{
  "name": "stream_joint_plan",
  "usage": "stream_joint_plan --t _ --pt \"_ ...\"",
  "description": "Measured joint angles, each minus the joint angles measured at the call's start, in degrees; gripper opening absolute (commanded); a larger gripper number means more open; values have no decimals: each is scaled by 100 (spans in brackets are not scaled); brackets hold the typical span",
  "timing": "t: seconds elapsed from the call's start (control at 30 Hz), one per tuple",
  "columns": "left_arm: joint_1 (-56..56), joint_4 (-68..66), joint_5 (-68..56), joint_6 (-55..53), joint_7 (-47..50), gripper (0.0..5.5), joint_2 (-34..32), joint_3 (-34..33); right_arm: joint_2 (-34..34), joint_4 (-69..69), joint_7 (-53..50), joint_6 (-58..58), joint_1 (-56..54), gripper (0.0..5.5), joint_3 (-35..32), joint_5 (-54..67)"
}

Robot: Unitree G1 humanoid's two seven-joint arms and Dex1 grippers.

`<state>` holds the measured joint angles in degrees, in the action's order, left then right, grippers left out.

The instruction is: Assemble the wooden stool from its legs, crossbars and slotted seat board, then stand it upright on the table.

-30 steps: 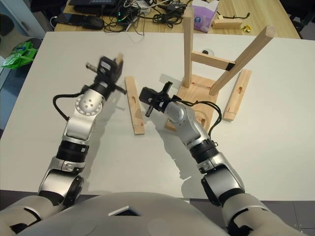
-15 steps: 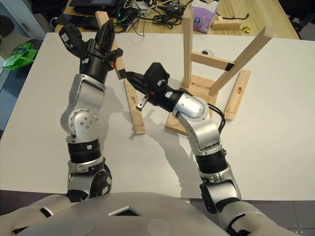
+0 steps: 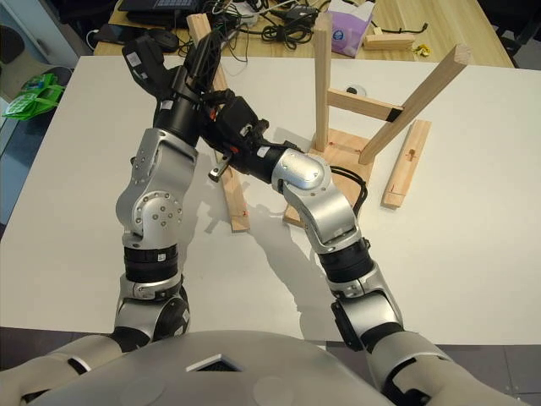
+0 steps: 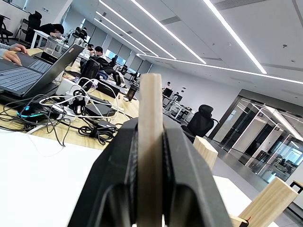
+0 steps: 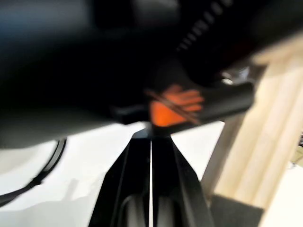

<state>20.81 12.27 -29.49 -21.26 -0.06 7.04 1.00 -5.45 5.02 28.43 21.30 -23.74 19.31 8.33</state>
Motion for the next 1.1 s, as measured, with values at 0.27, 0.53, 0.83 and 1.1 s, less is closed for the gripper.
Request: stream_joint_plan --t 0.27,0.53,0.83,1.1 --pt "-54 123 -148 -51 124 41 -69 -36 43 -812 -532 -433 -193 0 -332 -422" --pt "-766 1238 865 -755 937 40 -536 16 -1703 332 829 -183 996 0 203 -784" --pt "-1400 1996 1067 -2149 1345 40 -461 175 -2475 373 1403 -759 1123 0 712 -1657" --pt "-1248 2037 1382 -2073 1399 40 -409 165 -2025 -348 2225 -540 670 0 1198 -1540"
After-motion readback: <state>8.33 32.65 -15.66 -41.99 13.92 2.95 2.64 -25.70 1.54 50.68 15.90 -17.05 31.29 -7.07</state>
